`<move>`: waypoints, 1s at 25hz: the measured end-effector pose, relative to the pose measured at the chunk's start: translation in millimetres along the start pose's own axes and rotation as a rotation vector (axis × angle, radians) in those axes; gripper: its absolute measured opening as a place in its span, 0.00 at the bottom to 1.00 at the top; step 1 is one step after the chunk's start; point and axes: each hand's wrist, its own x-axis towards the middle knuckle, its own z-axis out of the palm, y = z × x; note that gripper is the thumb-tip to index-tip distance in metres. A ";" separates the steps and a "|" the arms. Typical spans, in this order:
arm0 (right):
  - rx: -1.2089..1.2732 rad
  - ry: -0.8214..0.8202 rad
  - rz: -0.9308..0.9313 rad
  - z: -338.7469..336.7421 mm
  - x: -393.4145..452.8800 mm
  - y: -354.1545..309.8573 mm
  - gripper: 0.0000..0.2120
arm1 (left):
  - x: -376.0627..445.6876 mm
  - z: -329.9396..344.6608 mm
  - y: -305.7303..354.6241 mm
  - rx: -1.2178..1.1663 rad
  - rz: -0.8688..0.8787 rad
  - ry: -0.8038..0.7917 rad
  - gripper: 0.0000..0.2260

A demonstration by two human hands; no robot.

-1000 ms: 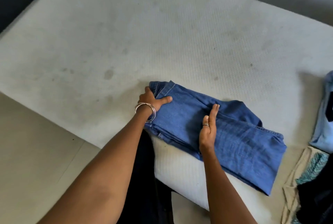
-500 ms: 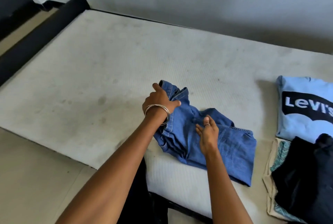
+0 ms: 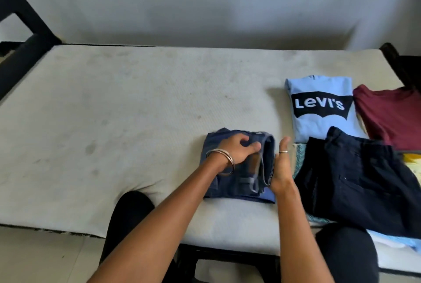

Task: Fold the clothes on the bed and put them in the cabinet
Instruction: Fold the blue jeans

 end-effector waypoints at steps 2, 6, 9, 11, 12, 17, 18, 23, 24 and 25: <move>-0.217 0.021 -0.027 -25.3 -1.4 -5.2 0.25 | 5.7 28.7 -25.0 0.071 0.083 -0.078 0.21; -0.471 0.179 -0.116 -55.5 21.8 18.2 0.28 | 1.0 66.3 -91.2 0.510 0.073 0.254 0.27; -0.822 0.384 -0.233 -46.7 26.9 31.5 0.21 | -11.7 75.8 -119.5 0.641 0.007 0.127 0.30; -1.138 0.537 -0.193 -38.9 30.6 41.9 0.26 | -2.7 76.8 -132.5 0.669 -0.050 -0.062 0.29; -1.265 0.595 -0.130 -38.1 32.8 49.4 0.29 | 5.7 74.1 -138.0 0.645 -0.079 -0.154 0.28; -1.180 0.579 0.012 -40.1 32.4 68.7 0.41 | 20.4 57.0 -147.6 -0.066 -0.096 0.304 0.24; -1.099 0.539 0.032 -42.0 31.7 68.1 0.46 | 15.8 56.3 -151.9 -0.246 -0.199 0.533 0.23; -0.818 0.293 -0.122 -34.2 27.1 13.4 0.19 | 15.3 48.4 -165.3 -0.397 -0.523 0.468 0.19; -0.842 0.222 -0.201 -23.8 27.0 -4.0 0.15 | 15.7 40.1 -161.7 -0.434 -0.561 0.492 0.20; -0.919 0.131 -0.285 -12.8 28.2 -20.8 0.14 | 15.4 29.7 -156.9 -0.461 -0.567 0.544 0.21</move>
